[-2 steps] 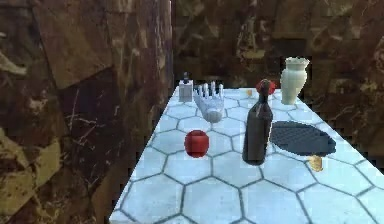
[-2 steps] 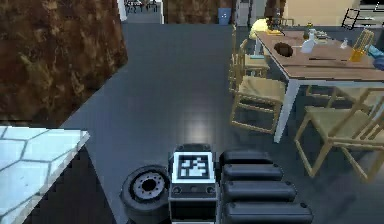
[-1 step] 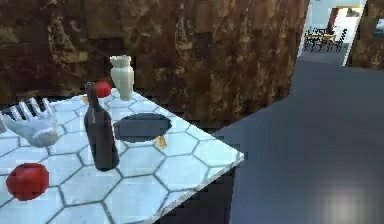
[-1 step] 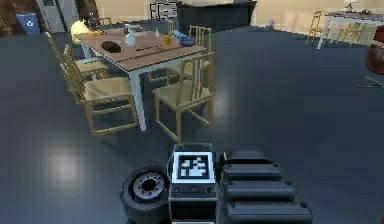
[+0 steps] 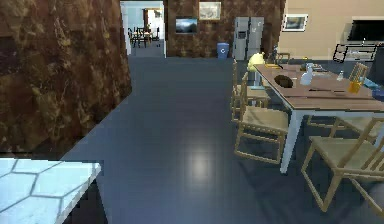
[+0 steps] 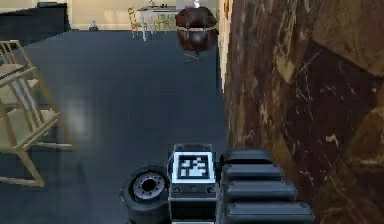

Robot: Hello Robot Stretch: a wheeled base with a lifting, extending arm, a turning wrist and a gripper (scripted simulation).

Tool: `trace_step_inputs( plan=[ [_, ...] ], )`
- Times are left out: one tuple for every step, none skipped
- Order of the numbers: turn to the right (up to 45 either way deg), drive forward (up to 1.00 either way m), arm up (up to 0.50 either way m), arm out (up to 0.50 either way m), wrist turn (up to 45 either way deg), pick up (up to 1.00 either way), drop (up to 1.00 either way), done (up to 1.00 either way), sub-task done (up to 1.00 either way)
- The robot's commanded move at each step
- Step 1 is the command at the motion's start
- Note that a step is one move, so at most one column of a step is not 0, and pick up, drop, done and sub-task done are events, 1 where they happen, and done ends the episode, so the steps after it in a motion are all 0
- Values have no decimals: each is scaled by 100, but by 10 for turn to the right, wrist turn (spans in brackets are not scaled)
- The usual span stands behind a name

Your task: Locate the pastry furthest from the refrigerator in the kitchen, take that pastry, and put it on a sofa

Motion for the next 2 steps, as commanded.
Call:
trace_step_inputs(
  plan=[
    [300,0,0,0,0,0,0,0,0],
    [0,40,0,0,0,0,0,0,0]
  ],
)
